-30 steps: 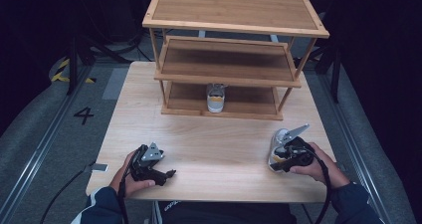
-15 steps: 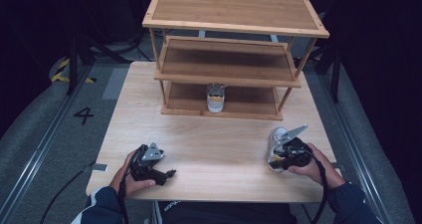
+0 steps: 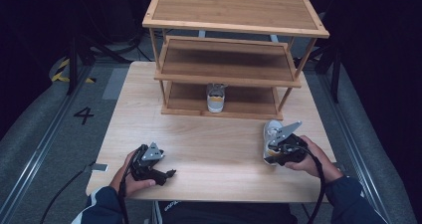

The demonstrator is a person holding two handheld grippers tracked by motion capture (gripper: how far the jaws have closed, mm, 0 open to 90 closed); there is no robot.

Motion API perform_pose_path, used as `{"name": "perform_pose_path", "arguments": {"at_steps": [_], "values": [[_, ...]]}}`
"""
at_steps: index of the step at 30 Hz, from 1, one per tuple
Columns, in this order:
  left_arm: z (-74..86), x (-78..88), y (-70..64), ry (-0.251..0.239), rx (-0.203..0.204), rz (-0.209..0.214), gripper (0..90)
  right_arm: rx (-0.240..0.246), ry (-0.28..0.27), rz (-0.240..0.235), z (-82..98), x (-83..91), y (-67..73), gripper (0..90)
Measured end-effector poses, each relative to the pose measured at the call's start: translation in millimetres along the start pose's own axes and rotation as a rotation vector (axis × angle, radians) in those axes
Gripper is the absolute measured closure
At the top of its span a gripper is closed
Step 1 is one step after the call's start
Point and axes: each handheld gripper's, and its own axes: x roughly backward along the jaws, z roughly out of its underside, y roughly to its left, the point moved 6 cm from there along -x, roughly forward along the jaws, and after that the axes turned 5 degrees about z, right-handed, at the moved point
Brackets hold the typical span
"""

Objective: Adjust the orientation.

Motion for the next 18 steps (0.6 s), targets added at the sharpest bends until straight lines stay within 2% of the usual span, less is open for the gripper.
{"name": "perform_pose_path", "arguments": {"at_steps": [7, 9, 10, 13, 18], "values": [[0.0, 0.0, 0.0, 0.000, 0.000, 0.000, 14.6, 0.117, -0.004, -0.014, -29.0, -17.5, -11.7, 72.0], [0.0, 0.0, 0.0, 0.000, 0.000, 0.000, 14.6, 0.130, -0.001, -0.020, -33.0, -19.9, -12.8, 72.0], [0.0, -0.1, 0.0, 0.000, 0.000, 0.001, 14.6, 0.156, 0.006, -0.031, -42.8, -25.1, -15.2, 71.8], [-0.8, -0.6, 0.5, 0.003, -0.001, -0.001, 14.3, 0.158, -0.014, -0.034, -55.1, -31.0, -21.3, 71.9], [-0.9, -0.7, 0.6, 0.004, -0.001, -0.001, 14.2, 0.198, -0.019, -0.030, -71.5, -46.7, -32.4, 71.9]]}}
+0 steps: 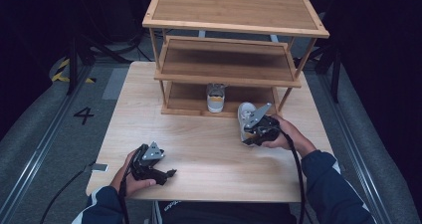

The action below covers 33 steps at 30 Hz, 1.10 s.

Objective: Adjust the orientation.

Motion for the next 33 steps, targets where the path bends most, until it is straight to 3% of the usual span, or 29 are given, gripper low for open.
{"name": "perform_pose_path", "arguments": {"at_steps": [2, 5, 8, 11, 19, 21, 25, 28, 33], "values": [[-0.1, 0.0, 0.2, 0.000, -0.002, 0.001, 14.2, 0.022, 0.020, 0.013, -3.4, -10.8, -7.4, 71.8], [-0.9, -1.1, 0.4, -0.001, -0.001, 0.007, 13.9, 0.023, 0.005, 0.004, -10.4, -18.4, -15.3, 71.8], [-3.3, -3.1, 1.6, 0.007, -0.008, 0.013, 13.1, 0.047, 0.015, 0.034, -18.4, -23.5, -23.6, 71.8], [-4.2, -4.1, 2.3, 0.005, -0.012, 0.012, 12.8, 0.043, 0.000, -0.002, -26.5, -26.3, -28.8, 71.7], [-4.2, -4.2, 2.4, 0.005, -0.013, 0.013, 12.8, 0.040, -0.002, 0.008, -39.3, -39.4, -41.9, 71.4], [-4.3, -4.2, 2.4, 0.004, -0.013, 0.012, 12.8, 0.037, 0.000, -0.009, -39.9, -39.0, -40.8, 70.5], [-4.3, -4.2, 2.4, 0.005, -0.013, 0.012, 12.8, 0.036, -0.027, 0.073, -43.3, -33.0, -42.1, 60.5], [-4.3, -4.2, 2.3, 0.004, -0.013, 0.013, 12.8, 0.009, -0.032, 0.106, -41.3, -30.0, -41.4, 56.7], [-4.2, -4.2, 2.3, 0.005, -0.013, 0.012, 12.8, -0.036, -0.069, 0.148, -35.2, -25.4, -40.3, 40.7]]}}
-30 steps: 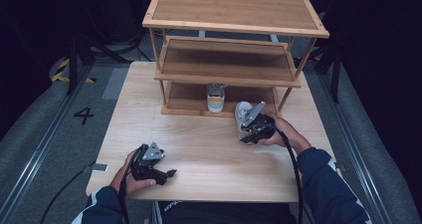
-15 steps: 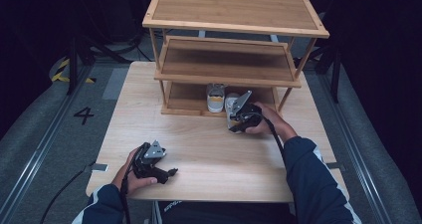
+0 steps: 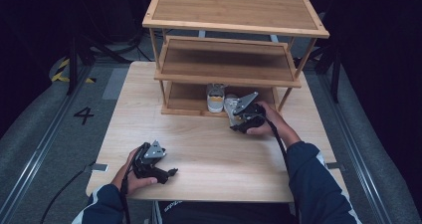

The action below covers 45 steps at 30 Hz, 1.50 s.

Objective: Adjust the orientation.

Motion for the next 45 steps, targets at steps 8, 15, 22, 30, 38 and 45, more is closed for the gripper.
{"name": "perform_pose_path", "arguments": {"at_steps": [8, 15, 22, 30, 38, 45], "values": [[0.2, 0.1, -0.4, -0.001, 0.002, 0.001, 12.9, -0.078, -0.012, 0.030, 6.4, 2.7, 2.6, 32.3], [0.3, 0.2, -0.5, -0.001, 0.005, -0.002, 12.9, -0.130, -0.005, 0.099, 3.7, 0.3, -1.2, 31.0], [0.3, 0.4, -0.5, -0.001, 0.005, -0.004, 12.9, -0.111, 0.042, 0.119, 1.6, -1.7, 0.4, 28.6], [0.3, 0.4, -0.5, -0.001, 0.005, -0.004, 12.9, -0.098, 0.055, 0.099, 0.3, 6.0, 3.5, 27.7], [0.4, 0.4, -0.5, -0.001, 0.006, -0.005, 12.9, -0.163, -0.009, 0.139, 1.3, 23.3, -2.0, 27.6], [0.5, 0.5, -0.7, -0.002, 0.010, -0.007, 12.9, -0.216, -0.050, 0.160, 29.4, 47.1, -2.4, 26.4]]}}
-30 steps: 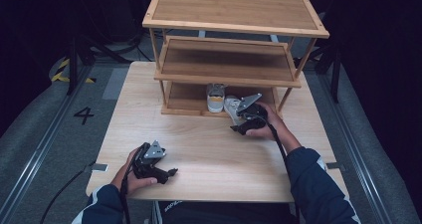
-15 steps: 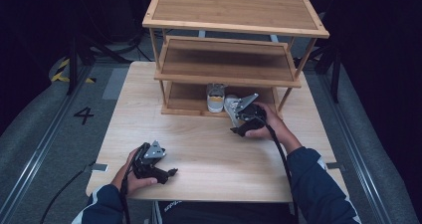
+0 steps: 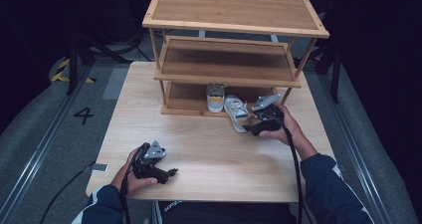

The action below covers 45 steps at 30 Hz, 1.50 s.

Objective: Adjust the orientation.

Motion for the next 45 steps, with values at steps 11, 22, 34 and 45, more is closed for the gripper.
{"name": "perform_pose_path", "arguments": {"at_steps": [11, 22, 34, 45], "values": [[0.0, -0.1, 0.0, 0.000, 0.001, 0.000, 12.9, -0.086, 0.008, -0.038, 31.1, -30.6, -0.8, 33.1], [0.0, -0.1, -0.1, 0.000, 0.000, 0.000, 12.9, -0.146, -0.056, -0.017, 17.0, -42.0, -1.7, 32.1], [0.0, 0.0, -0.1, 0.000, 0.002, -0.001, 12.9, -0.183, -0.065, 0.035, 2.4, -53.8, -14.1, 33.3], [0.0, 0.0, -0.1, 0.000, 0.002, -0.001, 12.9, -0.217, -0.088, 0.091, -5.3, -64.4, -26.0, 34.5]]}}
